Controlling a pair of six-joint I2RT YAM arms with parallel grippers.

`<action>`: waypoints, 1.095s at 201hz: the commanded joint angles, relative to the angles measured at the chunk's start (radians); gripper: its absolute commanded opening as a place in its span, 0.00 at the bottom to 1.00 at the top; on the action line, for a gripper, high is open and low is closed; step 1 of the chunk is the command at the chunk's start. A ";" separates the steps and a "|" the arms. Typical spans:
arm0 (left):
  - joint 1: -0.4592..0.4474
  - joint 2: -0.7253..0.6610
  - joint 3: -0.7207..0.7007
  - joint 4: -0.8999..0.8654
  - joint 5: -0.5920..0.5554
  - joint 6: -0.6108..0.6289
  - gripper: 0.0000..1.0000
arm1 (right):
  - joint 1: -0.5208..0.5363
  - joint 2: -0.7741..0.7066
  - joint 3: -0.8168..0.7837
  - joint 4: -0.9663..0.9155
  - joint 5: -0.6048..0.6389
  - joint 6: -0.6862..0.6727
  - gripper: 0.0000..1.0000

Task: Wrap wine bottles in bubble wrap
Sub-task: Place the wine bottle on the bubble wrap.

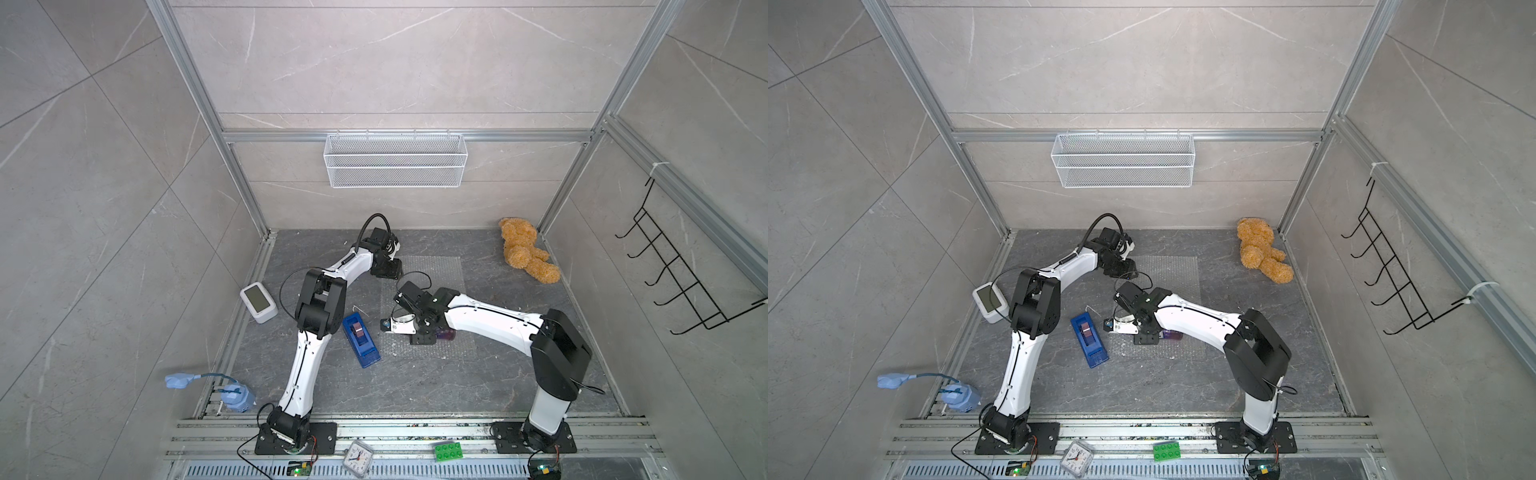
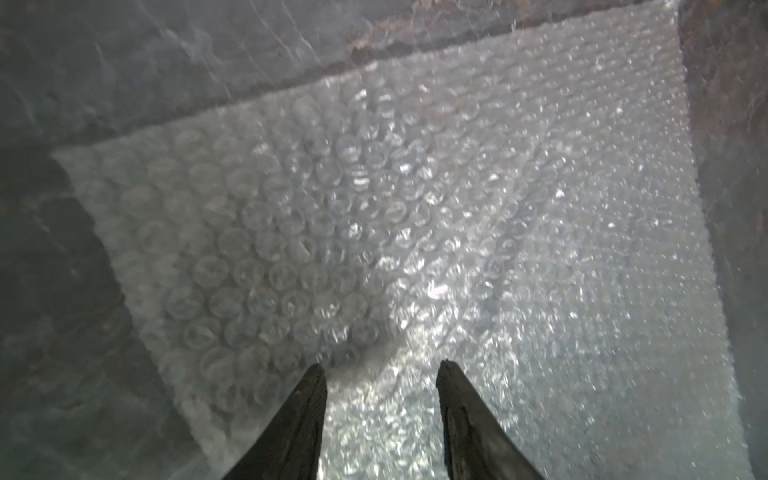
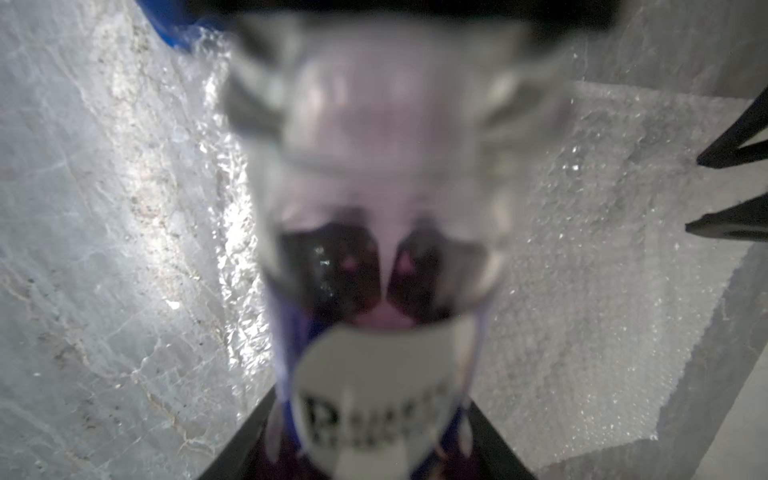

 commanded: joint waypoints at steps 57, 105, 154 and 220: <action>0.066 -0.207 -0.163 0.034 0.081 -0.012 0.49 | 0.021 0.077 0.113 -0.172 0.138 0.014 0.42; 0.069 -0.221 -0.206 0.040 0.075 -0.017 0.50 | 0.030 0.102 0.128 -0.235 0.143 0.105 0.44; 0.069 -0.233 -0.234 0.045 0.079 -0.021 0.50 | 0.031 0.157 0.153 -0.232 0.119 0.139 0.47; 0.069 -0.269 -0.293 0.051 0.070 -0.009 0.51 | 0.030 0.212 0.116 -0.194 0.113 0.151 0.70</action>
